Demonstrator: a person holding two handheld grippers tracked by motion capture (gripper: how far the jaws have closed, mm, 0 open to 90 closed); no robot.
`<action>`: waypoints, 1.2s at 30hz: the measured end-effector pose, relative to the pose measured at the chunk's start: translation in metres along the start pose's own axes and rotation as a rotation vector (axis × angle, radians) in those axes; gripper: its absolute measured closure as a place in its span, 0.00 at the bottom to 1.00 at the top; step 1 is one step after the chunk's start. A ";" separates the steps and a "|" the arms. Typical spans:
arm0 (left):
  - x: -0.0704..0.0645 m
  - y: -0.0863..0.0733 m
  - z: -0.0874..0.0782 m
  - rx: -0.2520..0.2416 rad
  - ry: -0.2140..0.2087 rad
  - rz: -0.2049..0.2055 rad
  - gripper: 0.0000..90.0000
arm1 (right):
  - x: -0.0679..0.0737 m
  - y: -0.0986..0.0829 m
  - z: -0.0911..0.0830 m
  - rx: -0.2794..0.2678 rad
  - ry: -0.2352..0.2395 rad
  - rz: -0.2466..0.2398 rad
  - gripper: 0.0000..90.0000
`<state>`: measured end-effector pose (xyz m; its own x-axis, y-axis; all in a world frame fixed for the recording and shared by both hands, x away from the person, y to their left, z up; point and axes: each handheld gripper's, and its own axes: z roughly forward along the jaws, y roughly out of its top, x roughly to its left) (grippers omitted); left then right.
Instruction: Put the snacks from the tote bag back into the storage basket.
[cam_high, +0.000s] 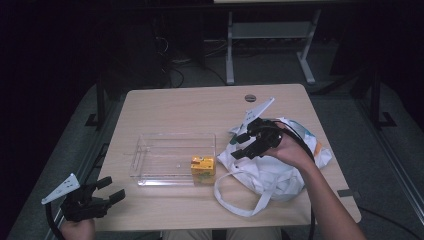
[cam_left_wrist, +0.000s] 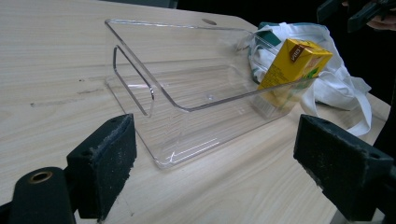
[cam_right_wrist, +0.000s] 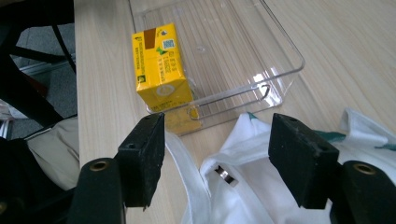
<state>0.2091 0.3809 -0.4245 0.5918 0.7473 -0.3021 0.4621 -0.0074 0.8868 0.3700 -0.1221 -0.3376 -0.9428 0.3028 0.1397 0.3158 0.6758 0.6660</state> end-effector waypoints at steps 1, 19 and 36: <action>0.000 0.000 0.000 0.002 0.001 0.001 0.14 | -0.001 -0.002 -0.001 -0.003 -0.001 -0.002 0.40; -0.001 0.000 0.001 0.005 0.000 0.003 0.14 | -0.002 -0.032 -0.016 -0.035 -0.032 0.055 0.40; -0.001 0.000 0.001 0.007 0.000 0.005 0.14 | -0.001 -0.061 -0.034 -0.071 -0.065 0.108 0.40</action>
<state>0.2090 0.3790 -0.4245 0.5937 0.7475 -0.2979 0.4640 -0.0156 0.8857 0.3477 -0.1863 -0.3528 -0.8942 0.4154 0.1669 0.4040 0.5884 0.7004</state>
